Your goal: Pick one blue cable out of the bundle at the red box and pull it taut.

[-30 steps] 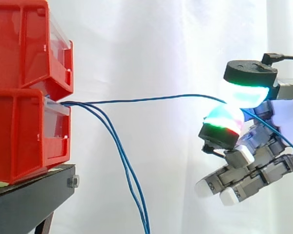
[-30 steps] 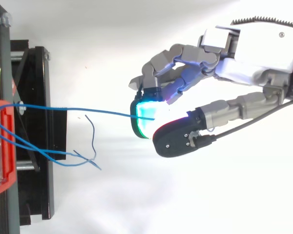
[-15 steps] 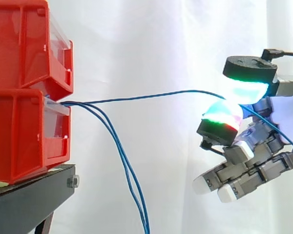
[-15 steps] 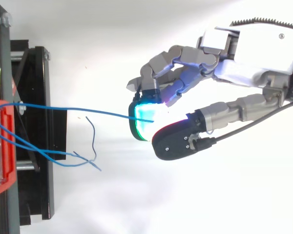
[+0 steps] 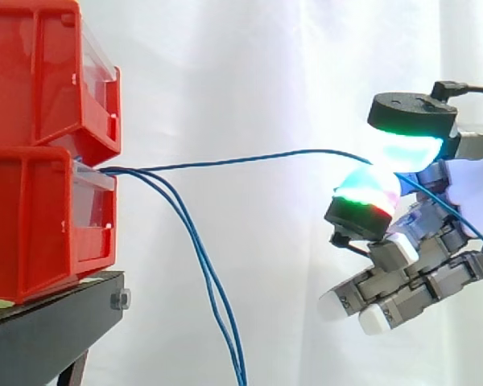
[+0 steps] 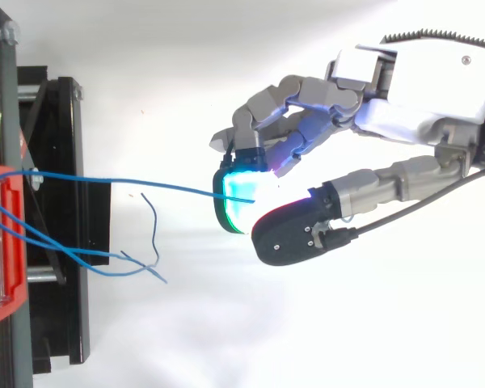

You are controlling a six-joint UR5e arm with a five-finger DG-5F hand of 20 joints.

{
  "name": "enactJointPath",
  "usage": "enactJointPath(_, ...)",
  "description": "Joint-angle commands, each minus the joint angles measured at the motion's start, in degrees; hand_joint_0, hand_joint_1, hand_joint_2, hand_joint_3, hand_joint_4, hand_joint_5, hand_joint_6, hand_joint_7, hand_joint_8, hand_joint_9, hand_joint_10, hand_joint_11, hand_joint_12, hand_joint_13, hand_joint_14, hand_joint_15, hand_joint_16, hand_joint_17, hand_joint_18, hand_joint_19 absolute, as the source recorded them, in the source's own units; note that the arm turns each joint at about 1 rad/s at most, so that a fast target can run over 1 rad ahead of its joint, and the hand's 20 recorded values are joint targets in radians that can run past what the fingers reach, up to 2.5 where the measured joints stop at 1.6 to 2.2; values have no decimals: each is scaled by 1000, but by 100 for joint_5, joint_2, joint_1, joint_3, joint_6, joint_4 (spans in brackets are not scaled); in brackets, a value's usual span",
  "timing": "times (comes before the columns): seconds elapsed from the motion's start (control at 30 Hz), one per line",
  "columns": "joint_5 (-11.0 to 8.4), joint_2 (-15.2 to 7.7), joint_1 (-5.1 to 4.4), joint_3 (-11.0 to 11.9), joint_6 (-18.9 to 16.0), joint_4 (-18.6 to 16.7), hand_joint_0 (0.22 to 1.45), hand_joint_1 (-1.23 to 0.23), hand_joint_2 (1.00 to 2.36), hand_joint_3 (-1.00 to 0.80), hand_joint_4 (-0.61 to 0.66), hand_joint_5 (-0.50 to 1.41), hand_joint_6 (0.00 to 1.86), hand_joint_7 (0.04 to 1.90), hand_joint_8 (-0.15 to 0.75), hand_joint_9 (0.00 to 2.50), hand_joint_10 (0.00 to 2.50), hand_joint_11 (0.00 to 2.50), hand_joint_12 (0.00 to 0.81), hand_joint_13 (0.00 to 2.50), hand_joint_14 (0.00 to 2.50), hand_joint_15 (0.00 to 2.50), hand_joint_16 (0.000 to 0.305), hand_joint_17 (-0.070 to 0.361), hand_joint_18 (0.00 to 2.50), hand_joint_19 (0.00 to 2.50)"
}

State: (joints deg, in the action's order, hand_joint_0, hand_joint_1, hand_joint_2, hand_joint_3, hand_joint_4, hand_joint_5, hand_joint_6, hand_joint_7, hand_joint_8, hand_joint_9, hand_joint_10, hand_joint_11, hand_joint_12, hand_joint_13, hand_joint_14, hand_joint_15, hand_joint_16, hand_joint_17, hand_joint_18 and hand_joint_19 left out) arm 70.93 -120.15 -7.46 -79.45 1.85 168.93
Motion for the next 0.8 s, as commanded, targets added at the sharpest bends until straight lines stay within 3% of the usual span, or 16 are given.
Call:
enactJointPath(0.0,0,0,-1,0,0,0,599,-782,1024,-87,-19,-154,867,1180,335,886,19,997,406,381,2,64,56,126,364,101)
enactJointPath(0.77,0,0,8,9,0,0,598,-783,1024,-84,-24,-154,867,1177,339,855,18,886,403,379,2,57,56,126,370,102)
